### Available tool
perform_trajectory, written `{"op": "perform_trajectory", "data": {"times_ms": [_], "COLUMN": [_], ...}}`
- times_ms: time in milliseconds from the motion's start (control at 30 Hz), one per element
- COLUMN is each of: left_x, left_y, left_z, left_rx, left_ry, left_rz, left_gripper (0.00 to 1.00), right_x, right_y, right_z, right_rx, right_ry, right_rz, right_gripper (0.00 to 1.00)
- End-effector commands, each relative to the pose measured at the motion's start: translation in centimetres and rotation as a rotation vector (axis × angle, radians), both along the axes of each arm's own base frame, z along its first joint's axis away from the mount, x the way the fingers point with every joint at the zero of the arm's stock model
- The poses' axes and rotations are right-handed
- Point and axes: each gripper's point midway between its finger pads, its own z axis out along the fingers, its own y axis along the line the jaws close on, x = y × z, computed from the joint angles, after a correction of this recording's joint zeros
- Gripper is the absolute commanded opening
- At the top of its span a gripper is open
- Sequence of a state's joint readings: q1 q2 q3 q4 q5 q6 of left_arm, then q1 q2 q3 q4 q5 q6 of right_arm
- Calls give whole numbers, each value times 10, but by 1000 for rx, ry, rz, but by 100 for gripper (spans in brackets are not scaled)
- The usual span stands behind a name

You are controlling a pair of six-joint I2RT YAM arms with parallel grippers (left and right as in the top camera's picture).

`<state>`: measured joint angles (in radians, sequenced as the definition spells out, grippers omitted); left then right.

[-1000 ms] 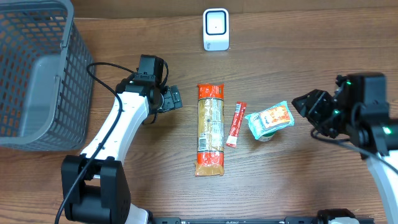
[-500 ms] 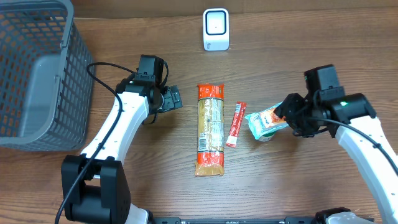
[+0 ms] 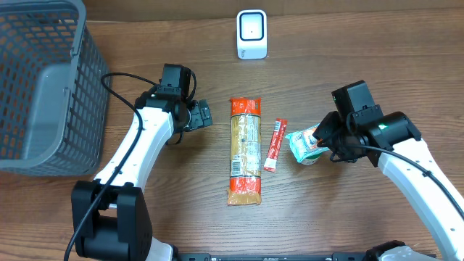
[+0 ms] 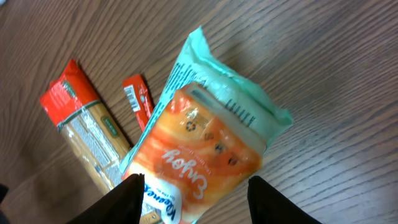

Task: Scan the item barcode

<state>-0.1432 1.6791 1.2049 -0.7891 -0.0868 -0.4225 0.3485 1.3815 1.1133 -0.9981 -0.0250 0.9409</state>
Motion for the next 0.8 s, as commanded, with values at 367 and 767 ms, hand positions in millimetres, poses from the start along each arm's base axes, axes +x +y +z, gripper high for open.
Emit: {"op": "perform_trajectory", "data": {"times_ms": [367,767], "left_x": [3,3], "left_y": [-1,-1], "left_z": [7,7], "left_rx": [-6,-6], "left_ry": [-22,-22], "left_rz": [2,2], "left_gripper": [100,100], "right_x": [-4,14], "right_y": [-4,39], "right_z": [-21,47], "right_rx": [6,133], "right_ry": [26,-190], "right_rz": [-106,278], "right_gripper": [18,4]}}
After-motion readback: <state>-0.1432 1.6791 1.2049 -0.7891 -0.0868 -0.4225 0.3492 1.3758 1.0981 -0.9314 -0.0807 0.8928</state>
